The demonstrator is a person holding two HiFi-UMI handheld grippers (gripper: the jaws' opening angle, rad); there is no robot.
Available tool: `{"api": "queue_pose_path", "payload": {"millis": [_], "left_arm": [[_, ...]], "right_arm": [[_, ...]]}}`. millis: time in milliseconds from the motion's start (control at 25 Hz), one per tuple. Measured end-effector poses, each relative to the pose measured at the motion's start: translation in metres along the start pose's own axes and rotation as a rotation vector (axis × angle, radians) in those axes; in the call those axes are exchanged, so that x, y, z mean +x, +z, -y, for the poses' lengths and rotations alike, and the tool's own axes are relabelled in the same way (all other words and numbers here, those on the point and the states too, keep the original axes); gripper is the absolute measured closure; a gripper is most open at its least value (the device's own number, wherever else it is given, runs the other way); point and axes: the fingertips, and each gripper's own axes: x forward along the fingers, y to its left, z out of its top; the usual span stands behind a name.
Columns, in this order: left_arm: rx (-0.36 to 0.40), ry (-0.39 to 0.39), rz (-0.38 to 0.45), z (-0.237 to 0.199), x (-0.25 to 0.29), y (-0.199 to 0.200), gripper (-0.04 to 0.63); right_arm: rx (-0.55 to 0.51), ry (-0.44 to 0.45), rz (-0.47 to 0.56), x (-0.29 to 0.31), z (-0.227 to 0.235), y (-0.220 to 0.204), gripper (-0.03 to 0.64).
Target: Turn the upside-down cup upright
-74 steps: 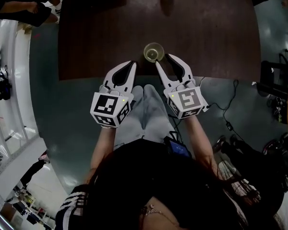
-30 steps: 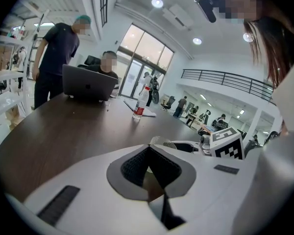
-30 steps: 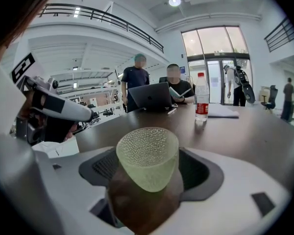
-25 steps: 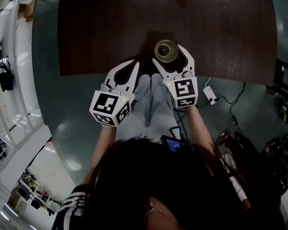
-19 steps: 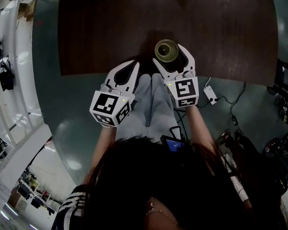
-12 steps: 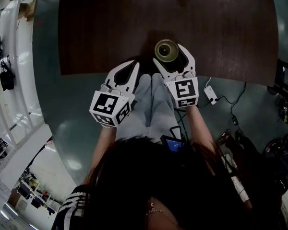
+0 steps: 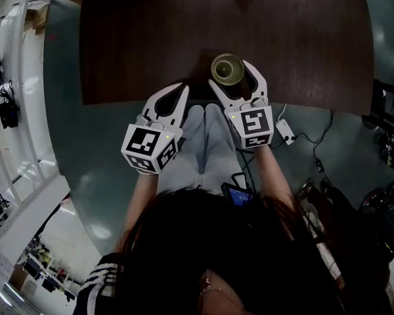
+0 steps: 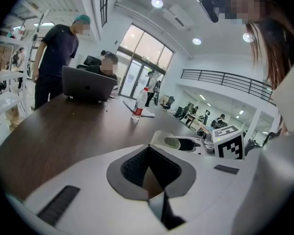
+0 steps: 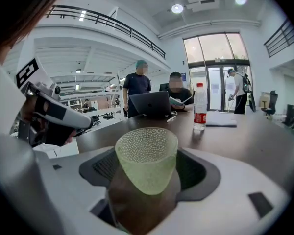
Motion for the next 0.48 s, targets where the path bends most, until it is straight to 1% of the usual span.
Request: {"api": "queue_pose_path", "payload": {"millis": [200,480], "left_arm": [[0.010,-0.010,0.024,0.002,-0.005,0.009,0.594],[0.026,-0.016,0.071,0.009,-0.019,0.027,0.592]], "right_arm": [[0.006,-0.005,0.025,-0.008,-0.002,0.017,0.249],[-0.021,-0.010,0.074,-0.026,-0.010,0.049,0.249]]}}
